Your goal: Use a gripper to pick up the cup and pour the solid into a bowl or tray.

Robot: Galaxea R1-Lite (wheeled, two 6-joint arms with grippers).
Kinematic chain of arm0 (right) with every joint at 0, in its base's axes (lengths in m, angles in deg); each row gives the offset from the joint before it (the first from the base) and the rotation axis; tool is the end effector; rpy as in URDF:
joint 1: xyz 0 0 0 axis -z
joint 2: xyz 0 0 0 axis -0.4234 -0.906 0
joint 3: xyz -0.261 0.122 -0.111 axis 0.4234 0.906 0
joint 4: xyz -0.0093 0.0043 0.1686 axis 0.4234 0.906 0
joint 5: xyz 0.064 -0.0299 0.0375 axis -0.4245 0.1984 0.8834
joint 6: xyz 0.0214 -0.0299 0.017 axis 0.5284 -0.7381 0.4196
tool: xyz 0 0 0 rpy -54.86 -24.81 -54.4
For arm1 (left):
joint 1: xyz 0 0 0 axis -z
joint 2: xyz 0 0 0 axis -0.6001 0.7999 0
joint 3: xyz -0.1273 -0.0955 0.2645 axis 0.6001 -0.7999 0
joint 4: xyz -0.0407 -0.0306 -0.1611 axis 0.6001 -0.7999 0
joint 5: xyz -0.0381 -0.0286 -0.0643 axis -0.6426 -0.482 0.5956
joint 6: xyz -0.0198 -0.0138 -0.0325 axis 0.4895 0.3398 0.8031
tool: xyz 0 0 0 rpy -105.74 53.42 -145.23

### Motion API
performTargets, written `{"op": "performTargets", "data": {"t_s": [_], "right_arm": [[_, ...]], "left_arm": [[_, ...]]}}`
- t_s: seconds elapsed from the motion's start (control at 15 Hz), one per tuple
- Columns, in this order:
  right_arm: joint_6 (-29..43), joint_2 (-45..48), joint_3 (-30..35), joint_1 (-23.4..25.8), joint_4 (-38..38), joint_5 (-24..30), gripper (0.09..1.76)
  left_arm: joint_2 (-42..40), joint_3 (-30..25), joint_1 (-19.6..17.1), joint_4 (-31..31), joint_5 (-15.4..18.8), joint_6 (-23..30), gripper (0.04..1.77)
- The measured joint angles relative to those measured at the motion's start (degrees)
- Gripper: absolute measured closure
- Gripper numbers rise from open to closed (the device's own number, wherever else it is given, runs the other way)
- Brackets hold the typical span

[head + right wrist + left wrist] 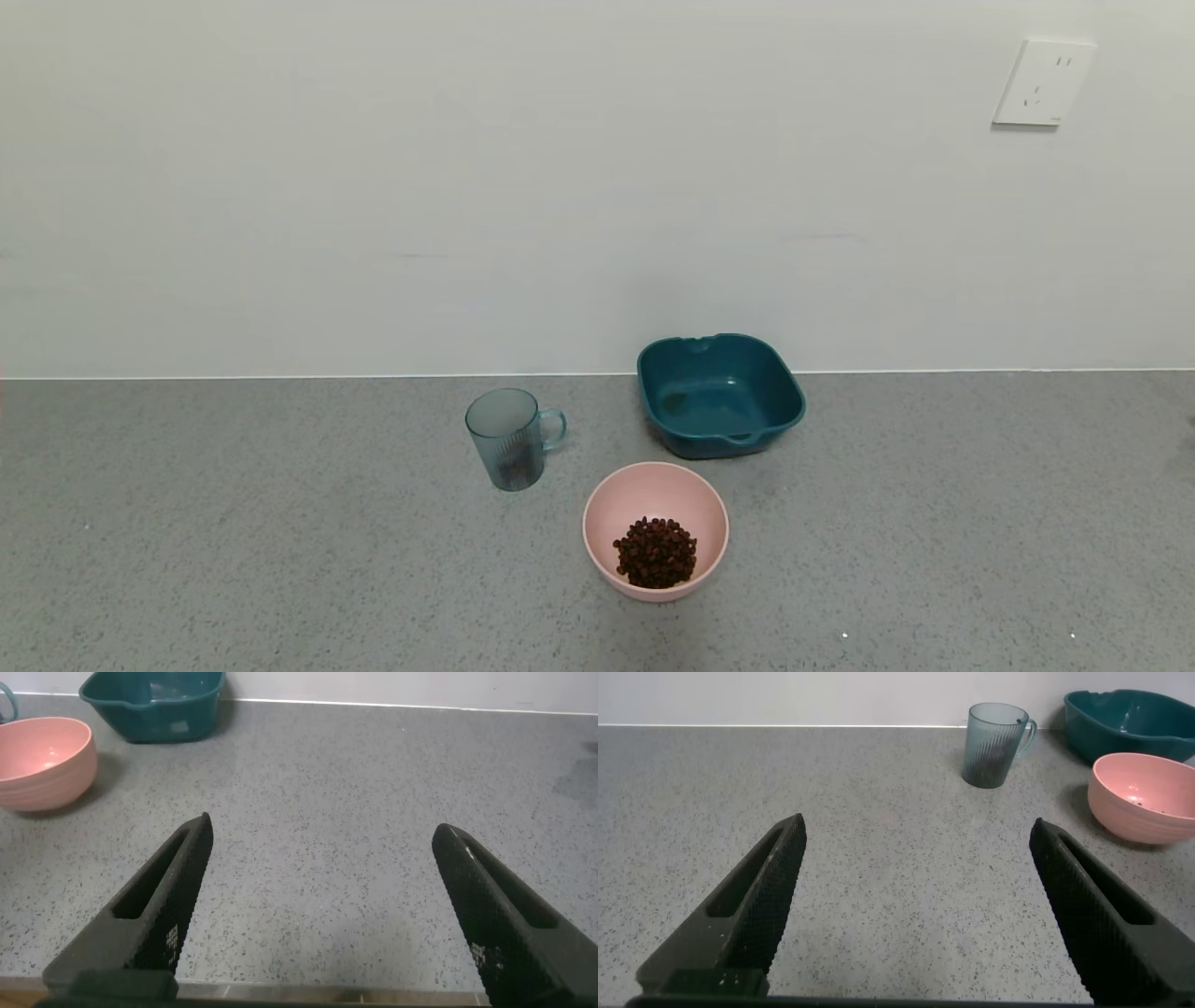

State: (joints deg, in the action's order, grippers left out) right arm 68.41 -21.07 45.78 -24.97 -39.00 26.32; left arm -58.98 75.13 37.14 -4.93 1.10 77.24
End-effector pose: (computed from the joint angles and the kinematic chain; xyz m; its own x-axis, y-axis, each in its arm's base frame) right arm -0.0373 0.0000 0.0759 1.0000 -0.0031 0.0016 0.0031 1.0000 0.0047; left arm -0.0372 0.0002 0.0810 0.9989 -0.0019 0.0458 0.0030 0.9997 -0.0226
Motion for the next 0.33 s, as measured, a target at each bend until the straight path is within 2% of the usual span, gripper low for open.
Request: {"op": "performTargets", "data": {"t_s": [0.33], "right_arm": [[0.0,0.0,0.0,0.0,0.0,0.0,0.14]], "left_arm": [[0.0,0.0,0.0,0.0,0.0,0.0,0.09]]}}
